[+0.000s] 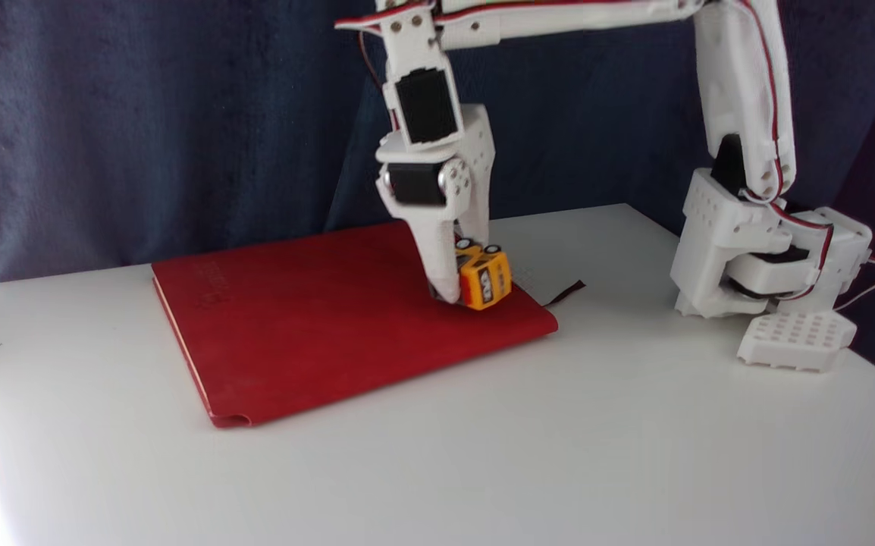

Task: Grasp a toy truck onto the red notebook.

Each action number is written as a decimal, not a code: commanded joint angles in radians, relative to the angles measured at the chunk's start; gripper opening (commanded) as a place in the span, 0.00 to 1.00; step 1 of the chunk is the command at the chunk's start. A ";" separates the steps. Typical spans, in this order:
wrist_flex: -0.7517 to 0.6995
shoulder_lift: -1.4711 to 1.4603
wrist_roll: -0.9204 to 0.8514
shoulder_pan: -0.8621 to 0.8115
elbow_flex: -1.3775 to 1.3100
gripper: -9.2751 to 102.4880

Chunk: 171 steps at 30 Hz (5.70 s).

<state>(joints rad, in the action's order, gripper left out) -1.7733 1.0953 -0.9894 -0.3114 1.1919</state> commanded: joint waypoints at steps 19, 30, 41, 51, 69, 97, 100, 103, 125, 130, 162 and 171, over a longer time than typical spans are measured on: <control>-0.012 -0.109 0.026 -0.037 -0.181 0.19; -0.017 -0.011 -0.049 -0.052 -0.081 0.25; -0.020 0.196 -0.067 -0.038 0.063 0.25; -0.015 0.614 -0.089 -0.009 0.414 0.23; 0.526 1.249 0.566 0.824 1.065 0.14; 0.646 2.247 0.749 0.683 1.698 0.11; 0.627 2.290 0.759 0.678 1.735 0.11; 0.638 2.290 0.767 0.641 1.750 0.11; 0.664 2.292 0.822 0.463 1.861 0.11; 0.621 2.292 0.822 0.465 1.855 0.11; 0.617 2.292 0.808 0.454 1.853 0.08; 0.617 2.292 0.808 0.454 1.853 0.08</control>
<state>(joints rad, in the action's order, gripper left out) -1.1612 3.3671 -0.1764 0.1457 3.0557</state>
